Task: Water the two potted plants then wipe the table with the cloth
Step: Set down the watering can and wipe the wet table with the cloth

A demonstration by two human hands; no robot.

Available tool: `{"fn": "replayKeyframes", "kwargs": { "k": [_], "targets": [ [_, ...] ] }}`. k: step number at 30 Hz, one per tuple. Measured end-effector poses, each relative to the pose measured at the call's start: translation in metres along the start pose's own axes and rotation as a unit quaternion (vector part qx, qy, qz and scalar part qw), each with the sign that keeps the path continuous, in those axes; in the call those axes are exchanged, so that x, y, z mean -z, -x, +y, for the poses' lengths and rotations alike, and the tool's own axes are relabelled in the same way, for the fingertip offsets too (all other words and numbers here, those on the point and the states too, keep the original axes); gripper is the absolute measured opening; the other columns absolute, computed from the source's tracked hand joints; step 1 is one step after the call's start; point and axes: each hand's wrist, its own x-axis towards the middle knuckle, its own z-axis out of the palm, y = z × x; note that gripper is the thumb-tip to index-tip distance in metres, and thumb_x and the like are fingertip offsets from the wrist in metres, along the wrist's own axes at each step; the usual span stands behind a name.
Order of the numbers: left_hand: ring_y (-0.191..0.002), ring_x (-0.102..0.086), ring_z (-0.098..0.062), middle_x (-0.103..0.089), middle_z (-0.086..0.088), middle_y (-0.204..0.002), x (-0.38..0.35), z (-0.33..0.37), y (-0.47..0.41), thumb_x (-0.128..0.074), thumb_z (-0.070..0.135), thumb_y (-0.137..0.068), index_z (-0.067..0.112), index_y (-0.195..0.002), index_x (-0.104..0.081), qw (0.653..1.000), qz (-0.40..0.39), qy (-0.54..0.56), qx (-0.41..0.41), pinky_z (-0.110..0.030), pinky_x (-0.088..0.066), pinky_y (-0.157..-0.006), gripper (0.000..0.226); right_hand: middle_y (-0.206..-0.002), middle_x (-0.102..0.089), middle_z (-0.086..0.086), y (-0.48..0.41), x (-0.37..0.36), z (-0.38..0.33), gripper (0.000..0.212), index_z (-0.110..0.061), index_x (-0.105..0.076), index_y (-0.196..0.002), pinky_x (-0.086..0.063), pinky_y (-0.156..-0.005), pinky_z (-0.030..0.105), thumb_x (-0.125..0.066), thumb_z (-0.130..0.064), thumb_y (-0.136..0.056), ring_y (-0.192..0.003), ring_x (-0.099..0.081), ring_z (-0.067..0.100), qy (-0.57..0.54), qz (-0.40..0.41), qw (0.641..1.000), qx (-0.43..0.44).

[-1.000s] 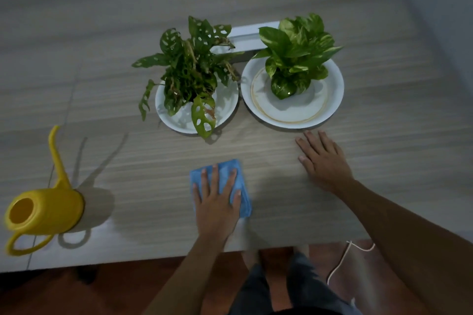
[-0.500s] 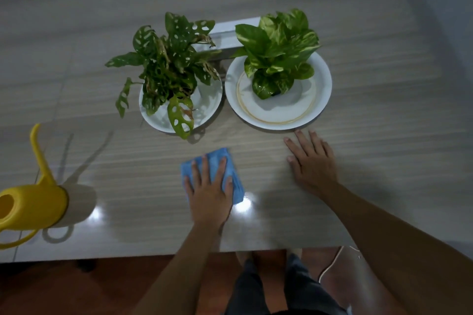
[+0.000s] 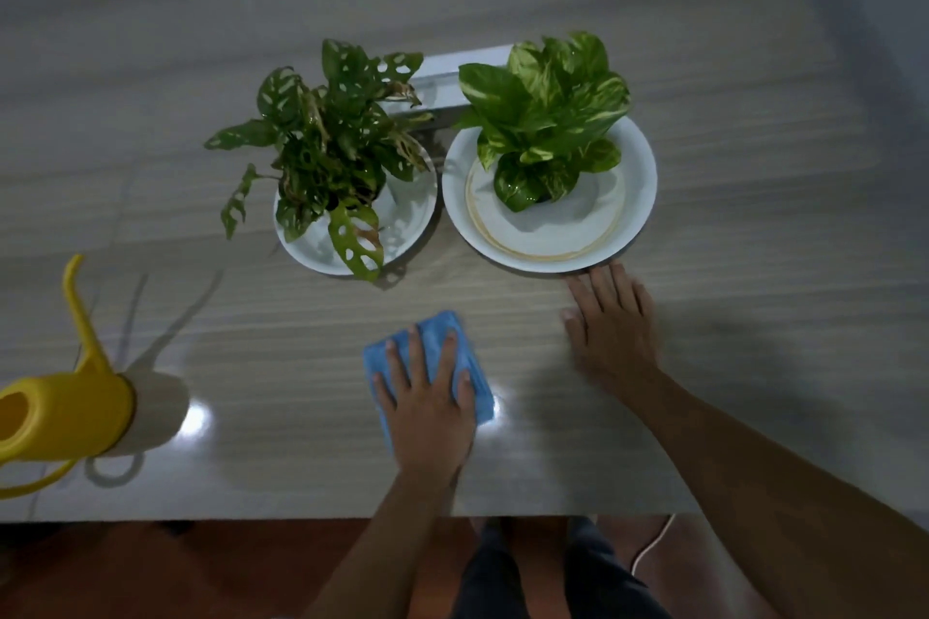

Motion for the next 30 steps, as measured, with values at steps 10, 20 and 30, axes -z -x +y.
{"fn": "replayKeyframes", "kwargs": {
  "k": [10,20,30],
  "targets": [
    [-0.151,-0.026,-0.038,-0.034,-0.012,-0.163,-0.019,0.034,-0.089,-0.038,0.051,-0.103,0.035,-0.157,-0.034,0.998,0.046,0.036,0.028,-0.063,-0.023,-0.117,0.056,-0.155,-0.035,0.01,0.0,-0.004,0.002,0.057,-0.022,-0.038,-0.146,-0.009,-0.115,0.046,-0.028,-0.048,-0.096,-0.147,-0.018,0.03,0.021,-0.004,1.0,0.004],
    [-0.151,-0.027,-0.037,-0.036,0.004,-0.163,-0.022,0.034,-0.105,-0.034,0.051,-0.103,0.036,-0.156,-0.036,0.998,0.042,0.036,-0.035,-0.065,-0.018,-0.118,0.055,-0.16,-0.024,0.002,0.013,-0.004,0.007,0.06,-0.027,-0.028,-0.151,-0.018,-0.115,0.052,-0.034,-0.048,-0.095,-0.148,-0.013,0.027,0.029,-0.006,1.0,0.009],
    [-0.153,-0.019,-0.041,-0.034,0.001,-0.164,-0.023,0.056,-0.086,-0.033,0.05,-0.103,0.033,-0.156,-0.037,0.997,0.032,0.074,-0.011,-0.068,-0.017,-0.116,0.055,-0.159,-0.027,0.003,0.013,-0.004,0.006,0.06,-0.025,-0.029,-0.151,-0.017,-0.114,0.052,-0.034,-0.048,-0.095,-0.148,-0.013,0.027,0.029,-0.007,1.0,0.006]
  ]
}}
